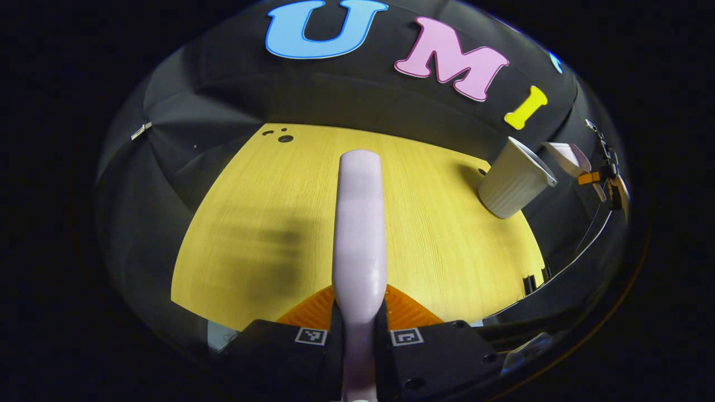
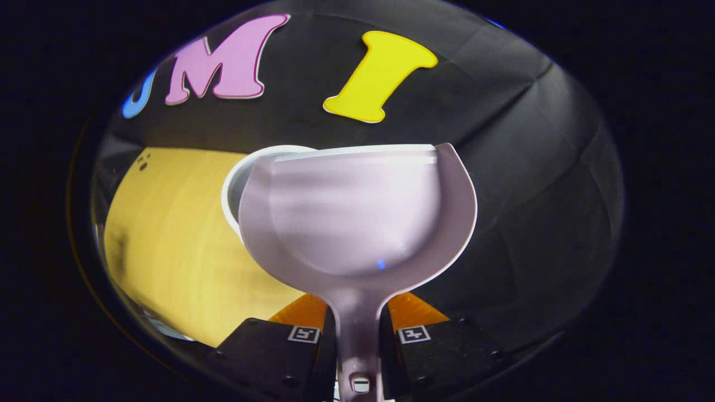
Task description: Pick up the small broom and dustpan from the desktop, sweep the trash into the dustpan with the broom, and then empty the trash into the garbage bin.
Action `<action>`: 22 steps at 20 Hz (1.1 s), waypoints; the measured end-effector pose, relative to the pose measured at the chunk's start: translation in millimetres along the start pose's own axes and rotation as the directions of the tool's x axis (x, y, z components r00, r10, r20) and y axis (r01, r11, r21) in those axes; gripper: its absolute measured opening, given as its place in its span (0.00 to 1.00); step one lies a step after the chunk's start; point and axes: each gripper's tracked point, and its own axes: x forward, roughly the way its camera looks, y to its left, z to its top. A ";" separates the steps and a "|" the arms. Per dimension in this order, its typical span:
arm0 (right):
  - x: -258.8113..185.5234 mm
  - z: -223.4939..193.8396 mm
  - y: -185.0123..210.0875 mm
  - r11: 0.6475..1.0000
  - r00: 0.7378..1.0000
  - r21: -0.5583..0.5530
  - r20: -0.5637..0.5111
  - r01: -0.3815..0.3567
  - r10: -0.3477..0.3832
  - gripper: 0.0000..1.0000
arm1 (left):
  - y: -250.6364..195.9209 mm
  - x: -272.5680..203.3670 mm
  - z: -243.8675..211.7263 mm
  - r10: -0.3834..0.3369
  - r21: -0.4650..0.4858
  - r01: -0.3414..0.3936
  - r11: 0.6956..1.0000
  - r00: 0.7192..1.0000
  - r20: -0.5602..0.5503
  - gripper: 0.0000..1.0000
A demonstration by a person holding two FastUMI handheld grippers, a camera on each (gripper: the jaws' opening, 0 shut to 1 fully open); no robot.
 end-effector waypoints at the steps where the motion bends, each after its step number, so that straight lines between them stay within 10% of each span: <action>1: -1.6 -4.6 9.4 0.998 1.000 0.062 0.010 -0.028 0.028 0.36 | -0.2 -1.2 0.3 -0.003 0.008 0.003 1.000 1.000 0.004 0.27; 12: -83.7 -80.5 162.2 0.919 0.949 0.237 0.076 -0.315 0.305 0.36 | -47.2 15.9 -4.8 -0.087 0.050 0.088 0.995 0.996 -0.022 0.27; 22: -29.4 -183.5 325.1 0.889 0.879 0.032 -0.137 -0.457 0.457 0.36 | -58.0 65.5 -38.1 -0.035 0.079 0.043 0.996 0.994 -0.100 0.29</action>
